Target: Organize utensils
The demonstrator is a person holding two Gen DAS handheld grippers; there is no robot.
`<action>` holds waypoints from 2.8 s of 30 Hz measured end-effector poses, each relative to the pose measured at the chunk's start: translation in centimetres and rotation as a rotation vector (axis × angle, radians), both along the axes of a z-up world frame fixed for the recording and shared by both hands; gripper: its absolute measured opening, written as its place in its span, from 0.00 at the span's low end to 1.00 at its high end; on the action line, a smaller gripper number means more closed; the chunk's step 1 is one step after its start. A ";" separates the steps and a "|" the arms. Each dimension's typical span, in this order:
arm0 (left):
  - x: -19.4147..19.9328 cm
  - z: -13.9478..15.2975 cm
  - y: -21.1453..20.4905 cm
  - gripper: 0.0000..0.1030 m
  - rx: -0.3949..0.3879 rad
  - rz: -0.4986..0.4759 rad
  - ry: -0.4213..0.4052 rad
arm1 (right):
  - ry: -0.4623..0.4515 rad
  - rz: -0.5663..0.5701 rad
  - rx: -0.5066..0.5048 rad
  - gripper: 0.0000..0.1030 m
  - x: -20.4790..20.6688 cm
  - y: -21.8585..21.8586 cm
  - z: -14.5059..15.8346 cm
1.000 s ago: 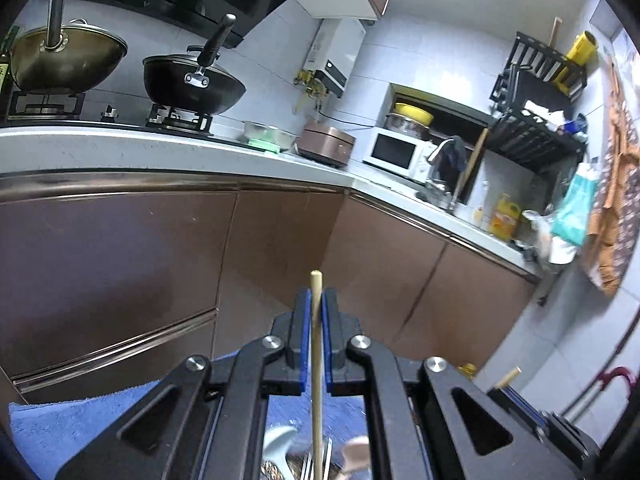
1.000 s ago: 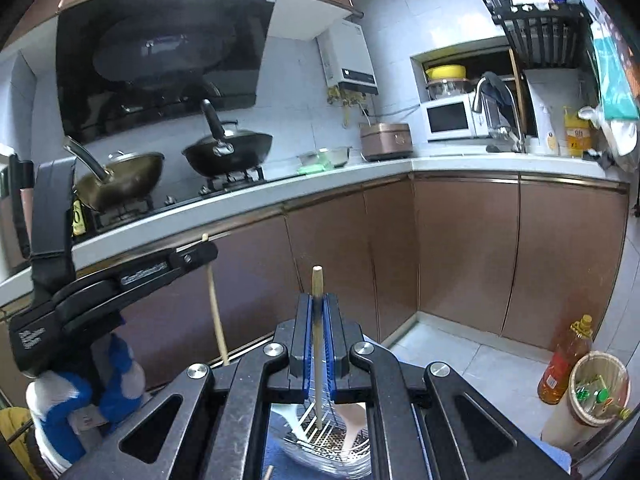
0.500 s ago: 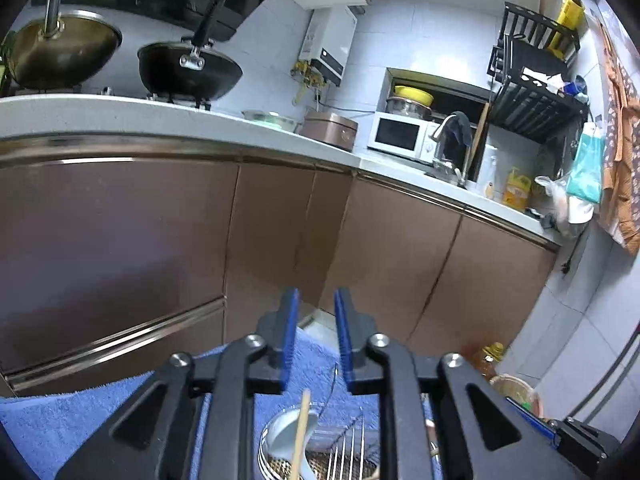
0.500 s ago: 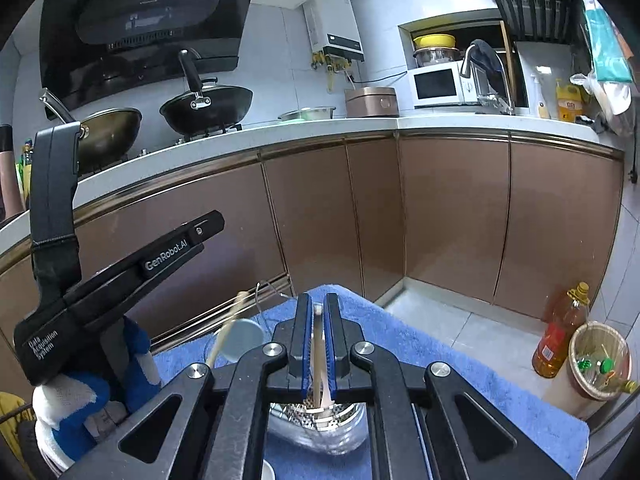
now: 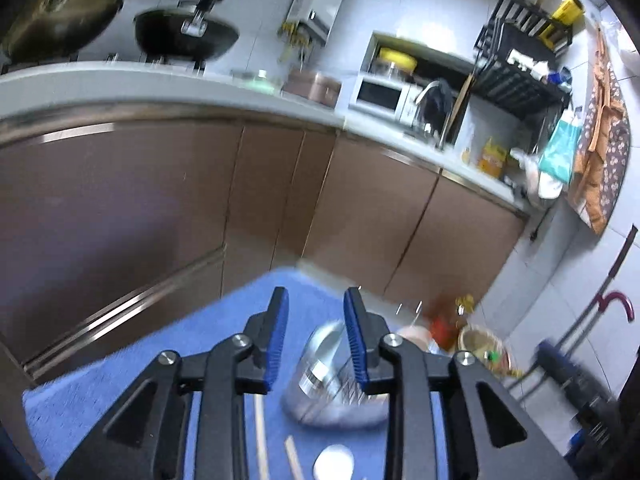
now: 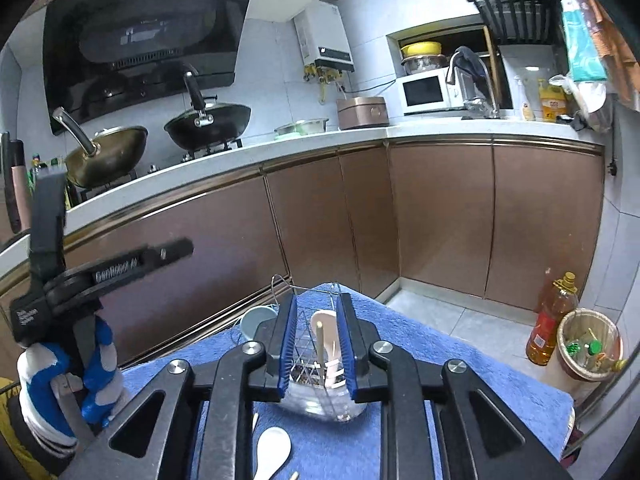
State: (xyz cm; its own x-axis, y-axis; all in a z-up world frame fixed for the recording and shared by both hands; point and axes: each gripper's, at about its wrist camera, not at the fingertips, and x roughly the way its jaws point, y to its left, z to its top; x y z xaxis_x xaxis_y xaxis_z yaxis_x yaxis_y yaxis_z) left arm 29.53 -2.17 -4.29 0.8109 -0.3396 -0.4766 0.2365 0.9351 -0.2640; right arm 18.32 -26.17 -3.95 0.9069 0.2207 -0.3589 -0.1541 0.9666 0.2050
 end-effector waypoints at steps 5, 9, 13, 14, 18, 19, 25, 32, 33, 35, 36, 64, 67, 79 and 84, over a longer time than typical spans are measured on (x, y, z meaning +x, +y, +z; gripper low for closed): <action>1.8 -6.1 0.9 0.28 0.106 -0.034 0.293 | 0.040 -0.023 0.044 0.25 -2.2 -1.3 -1.5; 3.7 -9.9 0.9 0.28 0.100 -0.034 0.448 | 0.103 -0.056 0.096 0.25 -1.6 -2.8 -4.0; 6.2 -12.0 -0.1 0.28 0.135 -0.027 0.530 | 0.138 -0.105 0.154 0.25 0.0 -4.7 -5.9; 6.9 -12.3 -0.4 0.28 0.144 -0.025 0.547 | 0.141 -0.114 0.169 0.25 0.4 -5.3 -6.3; 8.7 -13.3 -1.3 0.27 0.149 -0.014 0.582 | 0.154 -0.131 0.203 0.25 1.9 -7.1 -8.2; 9.2 -13.5 -1.6 0.27 0.160 -0.010 0.587 | 0.158 -0.134 0.207 0.25 2.1 -7.4 -8.6; 10.5 -15.8 -2.9 0.19 0.216 0.013 0.651 | 0.200 -0.173 0.282 0.25 2.4 -10.3 -10.2; 9.2 -16.2 -3.5 0.05 0.294 0.026 0.593 | 0.202 -0.230 0.298 0.25 1.4 -11.8 -10.5; 8.6 -16.0 -3.3 0.04 0.295 0.033 0.580 | 0.201 -0.235 0.312 0.25 1.3 -12.1 -10.6; 7.2 -15.3 -2.5 0.04 0.248 0.042 0.549 | 0.199 -0.246 0.326 0.25 1.1 -12.4 -10.6; 6.2 -14.6 -1.9 0.04 0.211 0.049 0.528 | 0.197 -0.252 0.327 0.25 0.9 -12.5 -10.5; 1.5 1.8 -10.5 0.05 0.023 0.314 -0.427 | 0.184 -0.230 0.320 0.25 0.6 -11.8 -10.2; 2.3 -0.3 -10.4 0.06 0.010 0.334 -0.401 | 0.188 -0.221 0.310 0.25 0.9 -11.5 -10.2; 0.3 -2.2 -8.7 0.29 0.052 0.293 -0.297 | 0.187 -0.210 0.312 0.28 0.8 -11.1 -10.1; -2.9 -0.7 -8.0 0.42 0.091 0.222 -0.236 | 0.169 -0.208 0.296 0.29 0.5 -10.6 -9.5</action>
